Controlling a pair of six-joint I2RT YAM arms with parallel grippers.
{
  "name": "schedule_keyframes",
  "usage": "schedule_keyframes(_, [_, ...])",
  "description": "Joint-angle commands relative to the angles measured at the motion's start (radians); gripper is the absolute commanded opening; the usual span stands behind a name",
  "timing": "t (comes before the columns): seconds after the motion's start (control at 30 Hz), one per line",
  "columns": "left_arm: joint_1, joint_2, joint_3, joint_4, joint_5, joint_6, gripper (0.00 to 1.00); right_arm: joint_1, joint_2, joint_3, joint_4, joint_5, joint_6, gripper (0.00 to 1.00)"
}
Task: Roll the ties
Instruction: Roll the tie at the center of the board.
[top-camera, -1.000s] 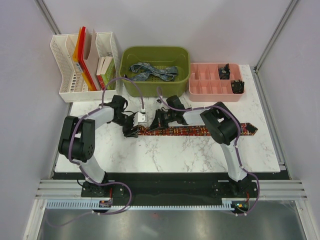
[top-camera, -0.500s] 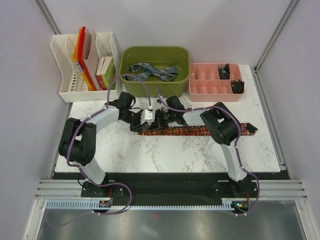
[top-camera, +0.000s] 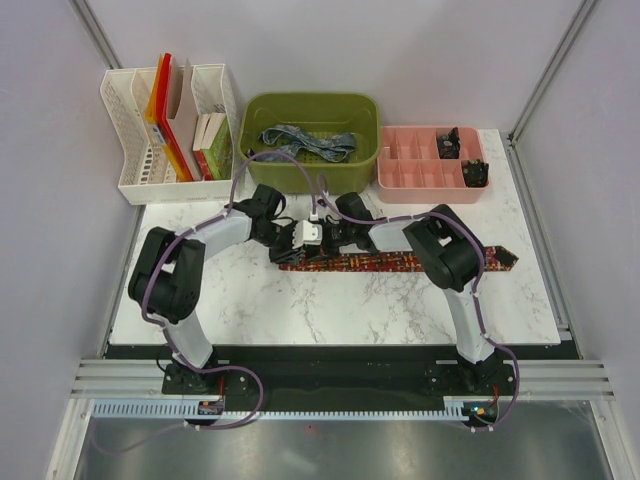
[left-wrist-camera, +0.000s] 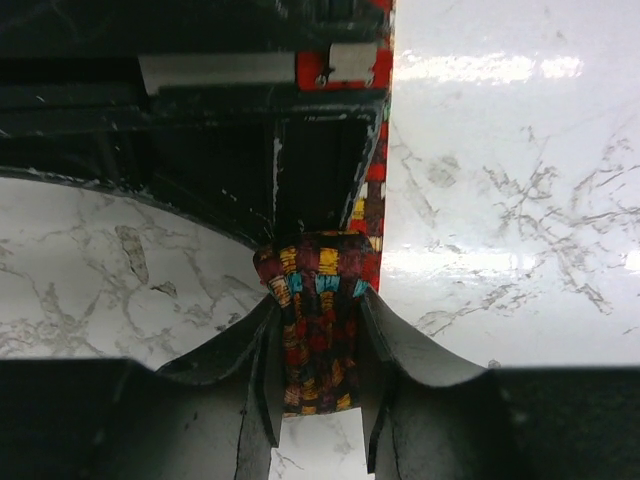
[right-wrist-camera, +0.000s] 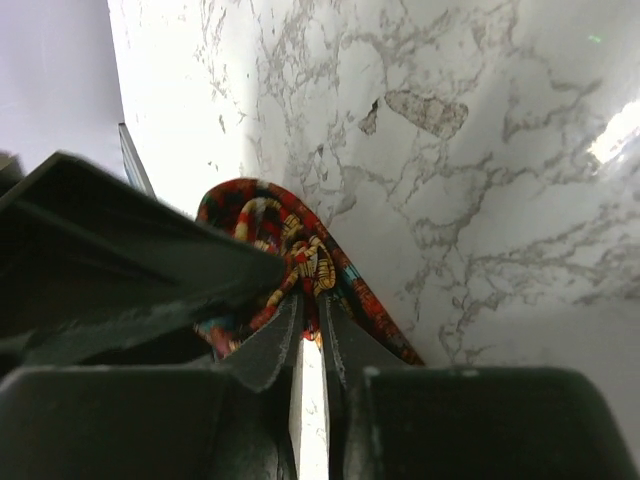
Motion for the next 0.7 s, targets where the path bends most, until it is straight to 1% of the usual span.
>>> schedule_keyframes(0.0, [-0.011,0.071,-0.004,0.016,-0.094,-0.003,0.38,0.008,-0.046,-0.013,-0.027,-0.025,-0.032,0.16])
schedule_keyframes(0.17, [-0.013,0.085,0.007,-0.009,-0.103,0.003,0.37,0.007,-0.052,0.015,-0.056,-0.040,-0.043,0.20])
schedule_keyframes(0.27, [-0.013,0.091,0.024,-0.036,-0.107,0.006,0.37,-0.005,-0.066,0.023,-0.083,-0.045,-0.050,0.24])
schedule_keyframes(0.3, [-0.013,0.092,0.024,-0.044,-0.107,0.012,0.37,-0.010,-0.073,0.021,-0.098,-0.045,-0.055,0.29])
schedule_keyframes(0.37, [-0.013,0.091,0.026,-0.056,-0.111,0.018,0.34,-0.024,-0.096,0.020,-0.121,-0.049,-0.066,0.35])
schedule_keyframes(0.4, [-0.013,0.092,0.021,-0.059,-0.111,0.032,0.34,-0.028,-0.107,0.016,-0.130,-0.051,-0.070,0.42])
schedule_keyframes(0.5, [-0.013,0.095,0.021,-0.067,-0.116,0.043,0.31,-0.041,-0.147,0.000,-0.144,-0.052,-0.075,0.50])
schedule_keyframes(0.67, [-0.012,0.105,0.033,-0.078,-0.113,0.050,0.30,-0.065,-0.182,-0.029,-0.159,-0.057,-0.079,0.50])
